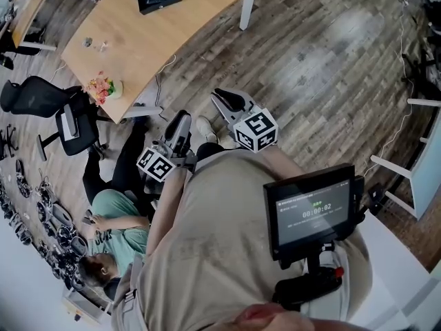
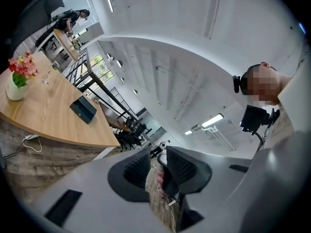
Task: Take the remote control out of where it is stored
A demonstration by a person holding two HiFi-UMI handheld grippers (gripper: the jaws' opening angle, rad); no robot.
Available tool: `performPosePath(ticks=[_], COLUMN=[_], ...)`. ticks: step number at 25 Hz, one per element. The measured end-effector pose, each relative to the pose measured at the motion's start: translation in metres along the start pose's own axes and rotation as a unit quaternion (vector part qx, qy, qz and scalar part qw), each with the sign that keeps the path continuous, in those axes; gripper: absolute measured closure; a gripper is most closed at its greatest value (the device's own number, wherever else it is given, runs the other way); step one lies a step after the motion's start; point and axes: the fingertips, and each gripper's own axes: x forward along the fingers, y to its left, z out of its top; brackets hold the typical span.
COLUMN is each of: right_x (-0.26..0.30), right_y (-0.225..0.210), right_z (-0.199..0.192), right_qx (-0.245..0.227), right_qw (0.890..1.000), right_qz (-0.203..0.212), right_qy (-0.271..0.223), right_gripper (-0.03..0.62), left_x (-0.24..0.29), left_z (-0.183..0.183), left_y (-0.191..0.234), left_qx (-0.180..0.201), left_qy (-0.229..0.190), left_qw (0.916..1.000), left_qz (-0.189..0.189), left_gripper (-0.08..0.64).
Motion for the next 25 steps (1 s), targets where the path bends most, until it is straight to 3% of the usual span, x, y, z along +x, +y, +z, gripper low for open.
performPosePath(ticks=[5, 10, 19, 25], right_x=[0.021, 0.07, 0.131, 0.167], right_y=[0.003, -0.015, -0.03, -0.056], right_z=[0.018, 0.019, 0.04, 0.045], right_qx=[-0.015, -0.017, -0.026, -0.055], right_qw=[1.0, 0.999, 0.999, 0.997], right_qz=[-0.009, -0.025, -0.031, -0.038], right_qy=[0.004, 0.02, 0.023, 0.031], right_gripper=[0.546, 0.546, 0.546, 0.546], left_x=[0.011, 0.03, 0.057, 0.076], left_z=[0.028, 0.061, 0.111, 0.137], left_y=[0.005, 0.044, 0.079, 0.104], left_qx=[0.004, 0.0, -0.018, -0.011], left_qy=[0.004, 0.01, 0.001, -0.001], left_qw=[0.9998, 0.9995, 0.9978, 0.9976], left_qz=[-0.017, -0.031, -0.063, -0.068], left_gripper=[0.453, 0.453, 0.453, 0.453])
